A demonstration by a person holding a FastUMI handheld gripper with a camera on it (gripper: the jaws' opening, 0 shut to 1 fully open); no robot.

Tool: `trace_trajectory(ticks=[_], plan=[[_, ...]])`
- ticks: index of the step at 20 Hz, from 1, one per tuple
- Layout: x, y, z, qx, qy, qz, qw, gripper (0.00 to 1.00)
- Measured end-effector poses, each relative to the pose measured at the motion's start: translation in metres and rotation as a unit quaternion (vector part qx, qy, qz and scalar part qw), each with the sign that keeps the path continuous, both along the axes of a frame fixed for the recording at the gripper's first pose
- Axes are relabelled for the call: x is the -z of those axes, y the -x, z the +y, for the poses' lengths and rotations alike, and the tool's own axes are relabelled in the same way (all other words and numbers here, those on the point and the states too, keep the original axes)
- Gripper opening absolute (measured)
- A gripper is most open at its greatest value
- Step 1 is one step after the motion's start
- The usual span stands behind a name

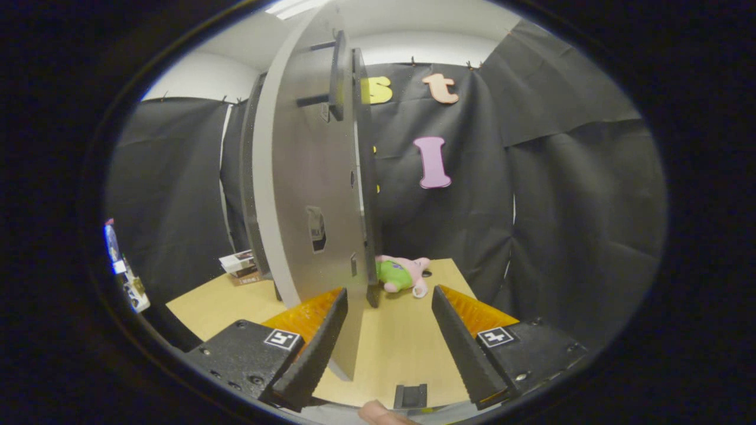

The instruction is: Open the shoe cabinet door, grab the shoes and put them into the shoe cabinet, then close the shoe cabinet door.

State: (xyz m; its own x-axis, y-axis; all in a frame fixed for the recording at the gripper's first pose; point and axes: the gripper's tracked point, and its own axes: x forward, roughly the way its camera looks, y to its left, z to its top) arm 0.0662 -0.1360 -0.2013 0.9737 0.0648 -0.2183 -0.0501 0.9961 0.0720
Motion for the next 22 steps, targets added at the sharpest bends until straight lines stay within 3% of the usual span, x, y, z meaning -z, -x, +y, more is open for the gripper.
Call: trace_trajectory(ticks=[6,17,22], plan=[[-0.001,0.003,0.017,0.008,0.005,-0.007,1.000,0.94],[0.006,-0.010,0.103,-0.068,-0.017,-0.007,0.998,0.94],[0.017,-0.032,0.139,-0.073,0.014,0.008,0.997,0.95]])
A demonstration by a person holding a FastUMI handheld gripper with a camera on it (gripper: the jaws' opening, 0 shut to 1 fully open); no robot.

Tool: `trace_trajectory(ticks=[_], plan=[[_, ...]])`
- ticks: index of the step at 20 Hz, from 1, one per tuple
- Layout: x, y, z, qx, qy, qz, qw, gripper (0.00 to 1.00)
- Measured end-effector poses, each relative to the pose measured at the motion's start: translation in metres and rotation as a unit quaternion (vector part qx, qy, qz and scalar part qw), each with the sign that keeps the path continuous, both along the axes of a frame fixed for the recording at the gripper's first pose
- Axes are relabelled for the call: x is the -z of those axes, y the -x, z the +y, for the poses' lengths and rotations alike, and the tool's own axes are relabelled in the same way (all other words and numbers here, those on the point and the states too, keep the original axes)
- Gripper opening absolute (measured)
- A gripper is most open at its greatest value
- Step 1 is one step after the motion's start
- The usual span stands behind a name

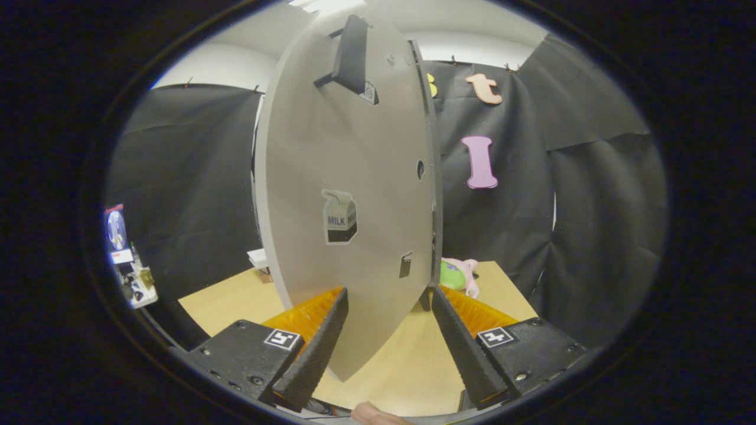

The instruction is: Open the shoe cabinet door, grab the shoes and put them into the shoe cabinet, then close the shoe cabinet door.

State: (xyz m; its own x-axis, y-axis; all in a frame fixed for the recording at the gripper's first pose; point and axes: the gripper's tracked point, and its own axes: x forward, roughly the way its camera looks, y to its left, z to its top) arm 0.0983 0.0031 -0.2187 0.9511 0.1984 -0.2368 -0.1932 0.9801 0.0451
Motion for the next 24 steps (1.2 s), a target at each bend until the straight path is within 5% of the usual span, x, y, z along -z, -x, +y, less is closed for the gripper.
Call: trace_trajectory(ticks=[9,20,24], plan=[[0.006,-0.025,0.098,-0.065,-0.058,0.005,0.996,0.94],[-0.019,-0.016,0.141,-0.076,-0.036,-0.038,0.996,0.94],[-0.047,-0.013,0.137,-0.040,-0.007,-0.066,0.997,0.94]])
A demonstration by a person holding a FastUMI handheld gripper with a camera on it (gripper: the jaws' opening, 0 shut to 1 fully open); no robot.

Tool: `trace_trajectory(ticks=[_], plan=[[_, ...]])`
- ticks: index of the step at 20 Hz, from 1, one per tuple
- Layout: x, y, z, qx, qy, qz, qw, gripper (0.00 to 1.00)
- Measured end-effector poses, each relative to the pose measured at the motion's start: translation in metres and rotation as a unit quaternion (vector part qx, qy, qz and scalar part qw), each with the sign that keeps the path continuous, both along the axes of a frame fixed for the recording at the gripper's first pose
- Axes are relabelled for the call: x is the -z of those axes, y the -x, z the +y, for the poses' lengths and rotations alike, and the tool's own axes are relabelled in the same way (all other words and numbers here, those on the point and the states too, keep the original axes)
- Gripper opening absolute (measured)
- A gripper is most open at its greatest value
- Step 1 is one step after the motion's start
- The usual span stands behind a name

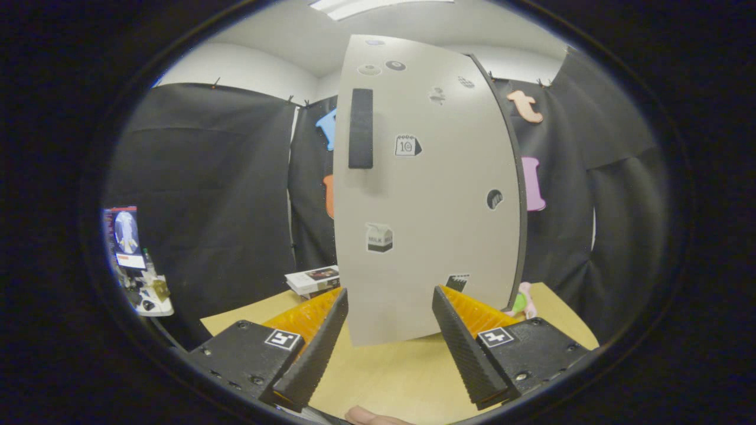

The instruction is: Open the shoe cabinet door, grab the shoes and put them into the shoe cabinet, then close the shoe cabinet door.

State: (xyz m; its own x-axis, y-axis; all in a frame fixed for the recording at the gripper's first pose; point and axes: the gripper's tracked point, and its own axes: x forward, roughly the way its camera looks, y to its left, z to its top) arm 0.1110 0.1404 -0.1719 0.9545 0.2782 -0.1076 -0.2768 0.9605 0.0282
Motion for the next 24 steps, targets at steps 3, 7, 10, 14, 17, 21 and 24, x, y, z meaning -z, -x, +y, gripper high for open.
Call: trace_trajectory(ticks=[3,7,10,14,17,21,24], plan=[[-0.016,0.004,0.011,0.003,0.000,-0.008,1.000,0.94],[-0.032,0.019,0.018,-0.001,-0.004,-0.006,1.000,0.94],[-0.044,0.031,0.015,0.012,-0.013,-0.028,0.999,0.96],[-0.045,0.053,0.011,0.013,-0.027,-0.043,0.999,0.97],[-0.053,0.062,0.004,0.020,-0.022,-0.055,0.998,0.97],[-0.065,0.062,-0.016,0.053,-0.025,-0.071,0.996,0.97],[-0.058,0.065,-0.014,0.041,-0.033,-0.055,0.997,0.97]])
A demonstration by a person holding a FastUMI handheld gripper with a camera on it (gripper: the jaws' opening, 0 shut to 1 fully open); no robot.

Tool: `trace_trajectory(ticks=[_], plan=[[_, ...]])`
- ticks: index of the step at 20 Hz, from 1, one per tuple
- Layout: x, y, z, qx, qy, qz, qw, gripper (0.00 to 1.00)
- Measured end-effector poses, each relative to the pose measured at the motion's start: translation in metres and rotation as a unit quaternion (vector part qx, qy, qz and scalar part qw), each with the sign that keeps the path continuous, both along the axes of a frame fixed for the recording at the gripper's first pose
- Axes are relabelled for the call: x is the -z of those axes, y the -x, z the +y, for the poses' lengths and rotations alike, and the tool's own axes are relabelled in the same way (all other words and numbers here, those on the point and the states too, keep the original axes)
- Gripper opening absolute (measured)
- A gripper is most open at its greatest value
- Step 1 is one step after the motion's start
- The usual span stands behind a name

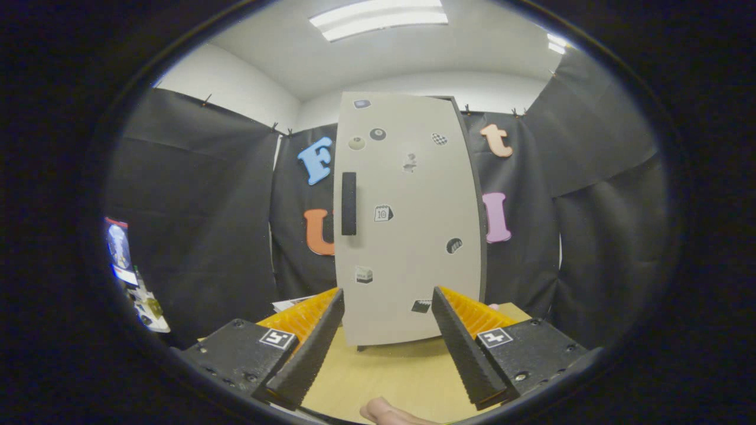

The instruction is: Open the shoe cabinet door, grab the shoes and put them into the shoe cabinet, then close the shoe cabinet door.

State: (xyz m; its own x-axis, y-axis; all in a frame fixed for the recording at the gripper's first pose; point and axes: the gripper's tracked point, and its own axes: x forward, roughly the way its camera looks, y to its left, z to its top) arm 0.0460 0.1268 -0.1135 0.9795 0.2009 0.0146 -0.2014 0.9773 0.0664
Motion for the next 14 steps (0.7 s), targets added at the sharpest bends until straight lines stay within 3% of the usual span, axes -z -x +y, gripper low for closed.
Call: trace_trajectory(ticks=[14], plan=[[-0.001,0.001,-0.001,0.014,-0.001,0.007,1.000,0.98]])
